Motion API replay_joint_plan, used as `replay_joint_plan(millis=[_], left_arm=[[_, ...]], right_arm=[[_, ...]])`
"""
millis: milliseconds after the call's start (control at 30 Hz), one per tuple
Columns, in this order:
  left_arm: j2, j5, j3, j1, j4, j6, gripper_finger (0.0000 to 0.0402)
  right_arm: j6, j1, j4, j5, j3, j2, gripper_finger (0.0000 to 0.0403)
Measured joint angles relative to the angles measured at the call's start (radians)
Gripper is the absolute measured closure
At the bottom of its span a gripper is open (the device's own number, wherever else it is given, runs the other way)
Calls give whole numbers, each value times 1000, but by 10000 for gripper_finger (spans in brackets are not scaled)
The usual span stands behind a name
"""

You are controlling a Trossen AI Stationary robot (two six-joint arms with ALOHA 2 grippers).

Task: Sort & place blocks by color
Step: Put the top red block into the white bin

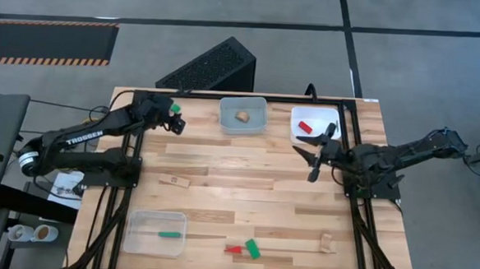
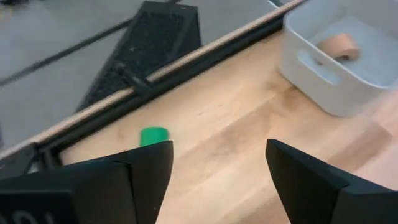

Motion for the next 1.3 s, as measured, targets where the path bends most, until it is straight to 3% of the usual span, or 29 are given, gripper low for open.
replay_joint_plan(millis=[167,500,967,1067,1300], left_arm=[[13,-18,3,19,-8,0,151],[191,216,93,233,-99,92,151],[535,237,235,366,-173,238,151],[606,203,263,389,-199,256,151],[652,195,327,395,-233,292,151]], right_arm=[[21,0,-8,-1,-5,-6,236],[52,-2,-2,-4,-6,17,237],[50,-2,-5,-3,-5,48,235],[50,-2,-9,-3,-5,48,235],[71,-2,-11,-4,-5,48,238]])
